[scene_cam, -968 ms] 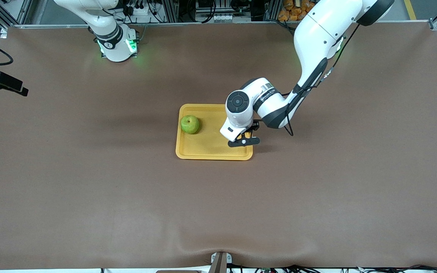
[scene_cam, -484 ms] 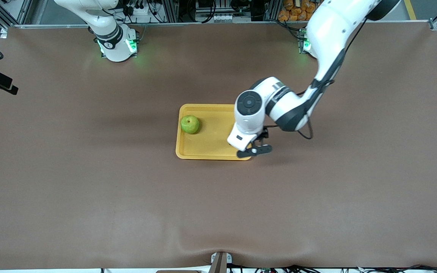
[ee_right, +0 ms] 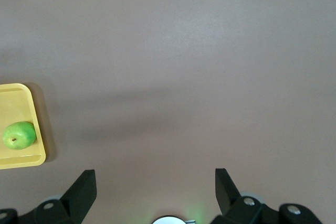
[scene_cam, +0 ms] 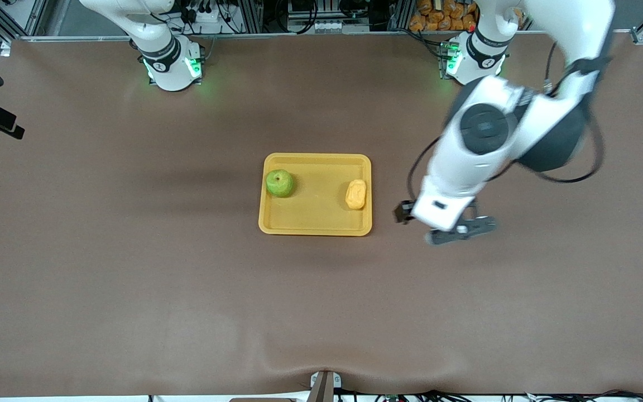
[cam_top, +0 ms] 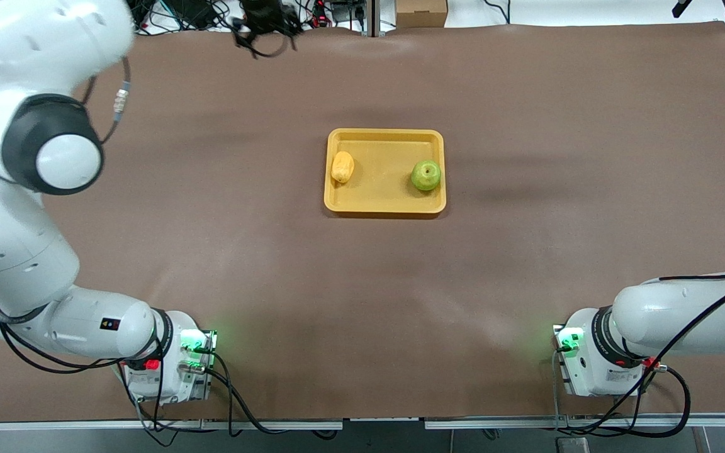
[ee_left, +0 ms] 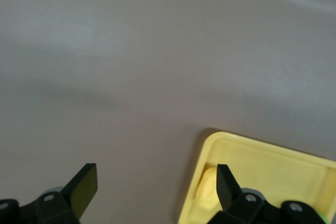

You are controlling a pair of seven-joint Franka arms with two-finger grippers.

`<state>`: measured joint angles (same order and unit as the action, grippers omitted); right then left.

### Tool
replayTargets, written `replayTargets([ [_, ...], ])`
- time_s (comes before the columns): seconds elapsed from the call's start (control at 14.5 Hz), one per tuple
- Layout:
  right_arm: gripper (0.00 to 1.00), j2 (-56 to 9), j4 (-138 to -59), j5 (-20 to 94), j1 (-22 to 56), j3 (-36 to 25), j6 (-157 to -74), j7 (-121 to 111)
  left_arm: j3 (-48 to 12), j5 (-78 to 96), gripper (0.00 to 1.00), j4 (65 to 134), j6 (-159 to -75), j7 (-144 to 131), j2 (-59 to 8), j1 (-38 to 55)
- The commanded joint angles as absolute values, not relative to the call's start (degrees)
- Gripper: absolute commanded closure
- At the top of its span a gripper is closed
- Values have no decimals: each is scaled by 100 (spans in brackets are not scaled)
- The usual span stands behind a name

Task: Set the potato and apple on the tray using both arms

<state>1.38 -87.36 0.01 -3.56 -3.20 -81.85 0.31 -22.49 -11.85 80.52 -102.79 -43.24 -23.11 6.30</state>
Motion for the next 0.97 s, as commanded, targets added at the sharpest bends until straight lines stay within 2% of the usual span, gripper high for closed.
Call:
replayTargets([
  [0.0,0,167,-8666,-114,-439,-246,-8112,-9,-2312,-1020,0,8147,-9662,-3694,-1733,134],
  [0.48,0,158,-8596,-114,-448,-255,-8112,-9,-2303,-993,0,8156,-8913,-2235,-757,-860],
  [0.9,0,149,-8596,-114,-448,-255,-8112,0,-2250,-598,0,8200,-8658,-969,-299,-1415],
])
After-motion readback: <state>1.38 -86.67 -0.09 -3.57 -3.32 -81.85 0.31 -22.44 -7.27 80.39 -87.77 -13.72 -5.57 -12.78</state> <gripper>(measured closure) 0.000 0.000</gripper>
